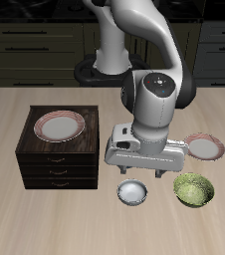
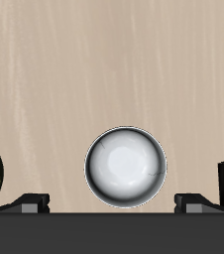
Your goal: Place the white bowl onto the plate that is on the left side of the table
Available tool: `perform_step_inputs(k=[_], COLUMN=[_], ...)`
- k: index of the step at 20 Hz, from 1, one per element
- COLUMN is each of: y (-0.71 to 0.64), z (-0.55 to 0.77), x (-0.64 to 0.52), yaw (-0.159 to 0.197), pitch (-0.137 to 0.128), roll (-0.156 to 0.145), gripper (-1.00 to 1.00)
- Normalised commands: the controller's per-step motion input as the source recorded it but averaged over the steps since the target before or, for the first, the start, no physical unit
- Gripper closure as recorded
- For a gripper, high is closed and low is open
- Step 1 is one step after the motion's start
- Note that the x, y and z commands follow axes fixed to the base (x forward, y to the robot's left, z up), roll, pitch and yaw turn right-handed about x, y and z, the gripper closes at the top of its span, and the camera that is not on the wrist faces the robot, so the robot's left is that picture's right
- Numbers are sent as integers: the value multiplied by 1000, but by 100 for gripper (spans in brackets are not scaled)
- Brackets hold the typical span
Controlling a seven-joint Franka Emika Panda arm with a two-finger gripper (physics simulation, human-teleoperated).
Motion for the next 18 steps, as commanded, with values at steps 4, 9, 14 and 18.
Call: perform_step_inputs(k=[4,9,14,18], y=[60,6,-25,4], z=[-176,-220,-194,-191], x=[-33,8,2,6], yaw=[-8,-6,-9,-9], pitch=[15,25,23,22], roll=[6,-4,-10,-7], gripper=[-100,-100,-100,-100])
